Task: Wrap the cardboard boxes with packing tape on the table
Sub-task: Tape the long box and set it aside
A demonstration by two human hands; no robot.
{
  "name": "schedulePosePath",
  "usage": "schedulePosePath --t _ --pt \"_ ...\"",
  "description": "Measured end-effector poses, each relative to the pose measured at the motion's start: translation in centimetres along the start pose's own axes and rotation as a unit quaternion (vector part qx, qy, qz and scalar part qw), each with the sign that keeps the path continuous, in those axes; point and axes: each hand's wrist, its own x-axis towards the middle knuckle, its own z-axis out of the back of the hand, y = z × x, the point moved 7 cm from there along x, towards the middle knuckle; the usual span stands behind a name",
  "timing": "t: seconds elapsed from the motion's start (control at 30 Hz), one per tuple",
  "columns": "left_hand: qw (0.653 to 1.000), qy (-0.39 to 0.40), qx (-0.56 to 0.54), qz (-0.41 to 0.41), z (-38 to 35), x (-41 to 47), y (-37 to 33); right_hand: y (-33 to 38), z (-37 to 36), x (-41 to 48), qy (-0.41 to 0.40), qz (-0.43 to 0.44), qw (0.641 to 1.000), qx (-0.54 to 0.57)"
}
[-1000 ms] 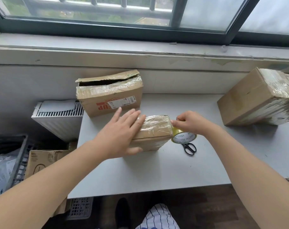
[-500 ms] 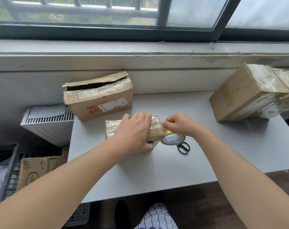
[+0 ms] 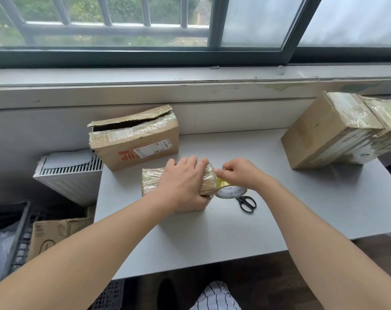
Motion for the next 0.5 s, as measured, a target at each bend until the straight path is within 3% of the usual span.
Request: schedulePosePath --t 0.07,0.13,0.2,0.27,0.43,0.5 --pt "0.999 0.009 -0.029 -0.021 0.6 -0.4 0.8 1.1 1.9 -0.8 -0.025 0.01 0.999 -0.028" --pt "0.989 -0.008 -0.15 -0.002 1.5 -1.3 2.8 3.1 4.5 -2.0 -0.048 0.039 0.997 0.048" --pt "0.931 -0.028 -0.362 0.044 2.0 -2.7 4.7 5.6 7.0 -3.3 -0.059 0.089 0.979 0.172" --pt "0.876 -0.035 -0.478 0.055 1.4 -4.0 5.6 8.5 8.7 -4.1 -0.055 0.143 0.964 0.219" --pt "0.869 -0.002 -0.491 0.056 -2.0 -6.3 7.2 12.2 4.2 -3.2 0.044 0.156 0.978 0.134" --pt "0.849 0.008 -0.523 0.073 -2.9 -7.2 8.1 12.3 2.0 -2.6 0.07 0.152 0.978 0.127"
